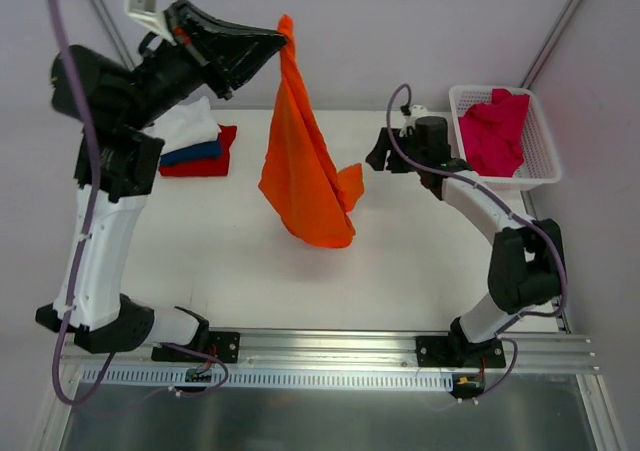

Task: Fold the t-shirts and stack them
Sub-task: Flatten out the tshirt

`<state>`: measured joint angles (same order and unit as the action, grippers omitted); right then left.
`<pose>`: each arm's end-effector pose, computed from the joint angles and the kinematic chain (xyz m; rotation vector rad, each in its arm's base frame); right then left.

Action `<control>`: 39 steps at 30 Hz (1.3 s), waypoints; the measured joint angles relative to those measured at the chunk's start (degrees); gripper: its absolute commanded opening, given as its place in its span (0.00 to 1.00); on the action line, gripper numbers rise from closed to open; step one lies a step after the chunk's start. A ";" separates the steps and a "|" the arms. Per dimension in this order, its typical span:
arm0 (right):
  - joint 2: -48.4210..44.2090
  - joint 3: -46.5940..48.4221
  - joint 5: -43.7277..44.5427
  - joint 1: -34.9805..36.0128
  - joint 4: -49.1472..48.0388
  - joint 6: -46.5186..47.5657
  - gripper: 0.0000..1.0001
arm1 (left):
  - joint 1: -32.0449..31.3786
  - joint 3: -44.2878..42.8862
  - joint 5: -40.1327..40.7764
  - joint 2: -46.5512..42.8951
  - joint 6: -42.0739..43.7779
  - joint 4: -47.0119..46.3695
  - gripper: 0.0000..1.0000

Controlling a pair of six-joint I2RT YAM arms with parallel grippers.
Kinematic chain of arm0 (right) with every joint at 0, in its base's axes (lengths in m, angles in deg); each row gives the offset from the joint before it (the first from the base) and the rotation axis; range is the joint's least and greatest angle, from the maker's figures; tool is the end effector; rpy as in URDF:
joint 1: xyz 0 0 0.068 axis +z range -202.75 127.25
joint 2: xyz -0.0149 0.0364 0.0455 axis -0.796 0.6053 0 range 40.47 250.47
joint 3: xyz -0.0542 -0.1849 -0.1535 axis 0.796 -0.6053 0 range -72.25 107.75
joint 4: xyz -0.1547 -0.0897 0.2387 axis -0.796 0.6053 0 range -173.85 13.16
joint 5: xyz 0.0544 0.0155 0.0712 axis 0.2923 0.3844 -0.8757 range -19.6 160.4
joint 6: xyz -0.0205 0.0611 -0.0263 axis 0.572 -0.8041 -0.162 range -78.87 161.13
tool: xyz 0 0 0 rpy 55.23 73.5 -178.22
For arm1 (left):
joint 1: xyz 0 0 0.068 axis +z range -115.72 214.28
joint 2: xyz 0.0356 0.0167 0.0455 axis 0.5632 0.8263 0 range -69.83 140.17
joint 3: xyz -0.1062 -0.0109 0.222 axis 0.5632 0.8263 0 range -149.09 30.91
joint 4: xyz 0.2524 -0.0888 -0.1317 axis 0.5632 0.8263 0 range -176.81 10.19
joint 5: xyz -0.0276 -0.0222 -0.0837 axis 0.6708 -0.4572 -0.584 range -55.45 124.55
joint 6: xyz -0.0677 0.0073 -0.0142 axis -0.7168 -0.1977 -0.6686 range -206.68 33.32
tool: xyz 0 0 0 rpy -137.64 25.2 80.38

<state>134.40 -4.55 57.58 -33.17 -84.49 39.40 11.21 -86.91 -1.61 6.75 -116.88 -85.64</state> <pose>0.4047 0.1573 0.2220 -0.4571 1.9840 0.4607 0.1990 -0.1211 0.6529 0.5675 0.9268 -1.1163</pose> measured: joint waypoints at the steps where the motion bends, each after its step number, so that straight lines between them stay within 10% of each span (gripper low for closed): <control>1: -2.56 -0.02 0.22 -1.84 -0.11 0.04 0.69 | -1.77 0.00 -0.50 1.95 -0.74 -0.48 0.00; 15: -19.37 0.15 1.44 -14.49 -2.01 0.55 0.70 | -12.72 -4.44 -4.42 17.07 -5.16 0.87 0.00; 39: -19.96 -7.30 -3.06 -12.48 -2.34 0.00 0.70 | -16.96 -16.85 0.15 25.35 0.68 6.78 0.00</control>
<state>114.45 -11.85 54.52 -45.65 -86.83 39.40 -5.75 -103.76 -1.46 32.10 -116.20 -78.87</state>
